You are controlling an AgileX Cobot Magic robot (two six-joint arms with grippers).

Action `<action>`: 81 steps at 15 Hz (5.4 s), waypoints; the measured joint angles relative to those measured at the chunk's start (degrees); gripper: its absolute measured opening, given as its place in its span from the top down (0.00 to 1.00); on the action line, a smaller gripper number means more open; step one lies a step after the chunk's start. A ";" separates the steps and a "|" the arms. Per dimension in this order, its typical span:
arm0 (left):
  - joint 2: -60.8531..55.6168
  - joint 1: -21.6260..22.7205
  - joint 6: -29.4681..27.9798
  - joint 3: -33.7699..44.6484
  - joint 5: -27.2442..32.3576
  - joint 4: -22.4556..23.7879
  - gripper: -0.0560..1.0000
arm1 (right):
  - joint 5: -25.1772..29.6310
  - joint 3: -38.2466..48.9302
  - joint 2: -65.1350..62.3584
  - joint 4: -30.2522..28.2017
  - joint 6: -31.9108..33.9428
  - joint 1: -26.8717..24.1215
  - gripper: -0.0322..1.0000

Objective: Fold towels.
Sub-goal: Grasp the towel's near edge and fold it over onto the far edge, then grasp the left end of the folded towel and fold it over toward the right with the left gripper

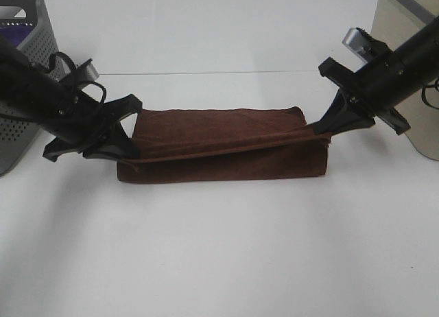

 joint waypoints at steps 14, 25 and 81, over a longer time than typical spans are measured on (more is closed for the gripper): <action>16.79 -0.11 0.06 -25.27 -8.88 2.46 0.93 | -3.32 -28.19 21.20 -0.46 -0.06 0.00 0.95; 20.80 -2.98 2.18 -25.32 -15.76 2.69 0.30 | -8.48 -28.19 25.10 -0.06 -1.55 -0.63 0.38; 32.14 -17.99 -23.03 -54.03 -6.02 4.58 0.46 | 1.26 -28.36 19.08 -11.75 5.84 -0.63 0.09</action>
